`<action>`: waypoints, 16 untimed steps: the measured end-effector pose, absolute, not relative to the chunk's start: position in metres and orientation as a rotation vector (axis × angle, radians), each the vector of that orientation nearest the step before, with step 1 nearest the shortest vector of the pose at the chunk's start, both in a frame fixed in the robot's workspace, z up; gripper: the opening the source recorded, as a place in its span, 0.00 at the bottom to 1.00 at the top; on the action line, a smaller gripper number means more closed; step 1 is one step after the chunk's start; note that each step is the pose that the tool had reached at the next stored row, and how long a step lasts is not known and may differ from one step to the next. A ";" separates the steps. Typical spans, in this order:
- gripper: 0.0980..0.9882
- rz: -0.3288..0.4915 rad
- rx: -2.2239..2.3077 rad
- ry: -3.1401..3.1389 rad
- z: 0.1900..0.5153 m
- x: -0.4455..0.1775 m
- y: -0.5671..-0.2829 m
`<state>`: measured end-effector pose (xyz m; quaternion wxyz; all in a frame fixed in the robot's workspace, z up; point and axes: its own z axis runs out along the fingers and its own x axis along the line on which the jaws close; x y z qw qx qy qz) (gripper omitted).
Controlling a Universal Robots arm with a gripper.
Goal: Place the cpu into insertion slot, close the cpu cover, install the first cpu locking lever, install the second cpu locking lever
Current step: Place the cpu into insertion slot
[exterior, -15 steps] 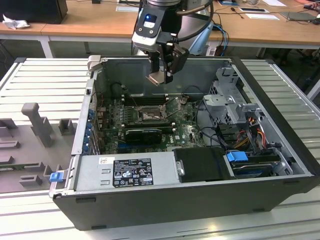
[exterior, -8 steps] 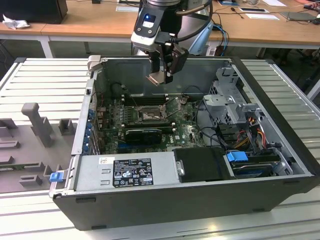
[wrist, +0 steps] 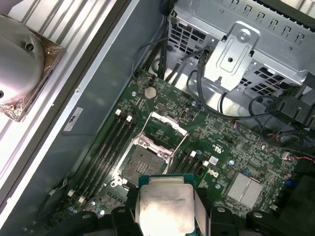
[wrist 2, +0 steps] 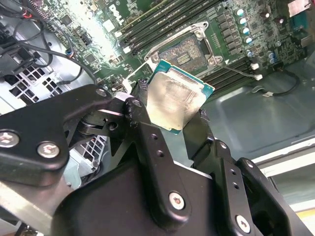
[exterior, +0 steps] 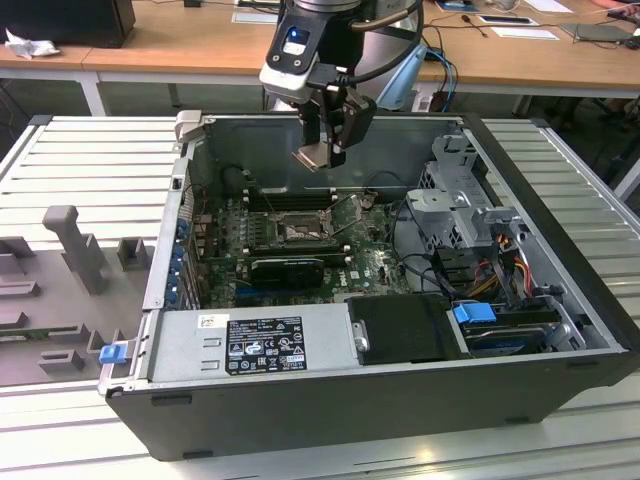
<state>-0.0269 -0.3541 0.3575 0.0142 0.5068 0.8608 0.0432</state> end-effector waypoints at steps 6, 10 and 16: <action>0.48 0.134 1.613 2.658 0.357 -0.027 -0.354; 0.48 0.134 1.633 2.645 0.357 -0.027 -0.354; 0.48 0.133 1.660 2.627 0.357 -0.027 -0.354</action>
